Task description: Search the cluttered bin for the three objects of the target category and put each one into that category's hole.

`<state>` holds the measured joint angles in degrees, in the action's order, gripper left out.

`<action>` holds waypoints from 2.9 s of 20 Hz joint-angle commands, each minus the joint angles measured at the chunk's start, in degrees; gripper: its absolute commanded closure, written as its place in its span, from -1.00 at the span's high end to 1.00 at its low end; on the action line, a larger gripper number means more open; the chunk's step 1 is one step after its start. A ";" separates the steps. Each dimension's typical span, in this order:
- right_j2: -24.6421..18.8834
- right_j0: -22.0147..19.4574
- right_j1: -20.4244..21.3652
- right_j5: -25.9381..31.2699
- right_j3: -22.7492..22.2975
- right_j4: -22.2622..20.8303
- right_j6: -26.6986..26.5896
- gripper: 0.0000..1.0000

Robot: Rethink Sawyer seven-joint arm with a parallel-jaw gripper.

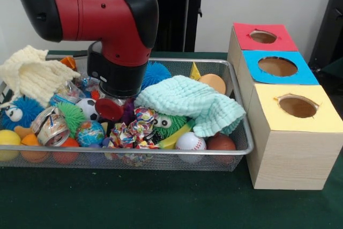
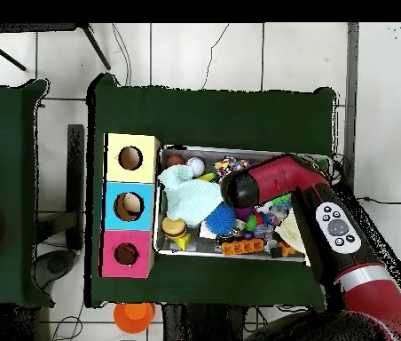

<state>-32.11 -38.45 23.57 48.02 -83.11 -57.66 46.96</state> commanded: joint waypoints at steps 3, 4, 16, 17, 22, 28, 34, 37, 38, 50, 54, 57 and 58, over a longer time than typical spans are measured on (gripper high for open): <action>4.42 0.76 -4.12 6.79 1.38 -3.60 -14.23 -1.00; 4.43 0.79 -4.08 6.82 1.39 -3.59 -14.35 -1.00; -2.02 -5.26 5.50 4.02 -7.24 4.77 -17.02 -1.00; -2.66 -5.74 6.81 4.71 -8.10 5.85 -17.37 -1.00; -4.61 -7.15 10.13 6.34 -10.61 8.74 -17.61 -1.00; -6.61 -7.57 12.58 6.70 -13.86 11.75 -15.28 -1.00; -9.35 -9.58 16.10 6.10 -18.25 16.04 -13.46 -1.00; -10.29 -9.08 16.67 5.59 -19.87 18.24 -10.05 -1.00; -10.77 -9.07 16.98 5.08 -20.46 19.15 -8.89 -1.00; -20.64 -14.70 21.32 0.77 -28.90 33.29 -2.79 -1.00; -22.42 -14.78 20.60 -0.19 -30.57 35.49 -0.85 -1.00; -23.40 -14.97 19.60 -2.29 -32.59 36.20 0.70 -1.00; -23.06 -14.68 19.05 -2.80 -33.09 35.81 1.15 -1.00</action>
<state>-50.65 -52.60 44.03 48.11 -108.78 -24.15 46.96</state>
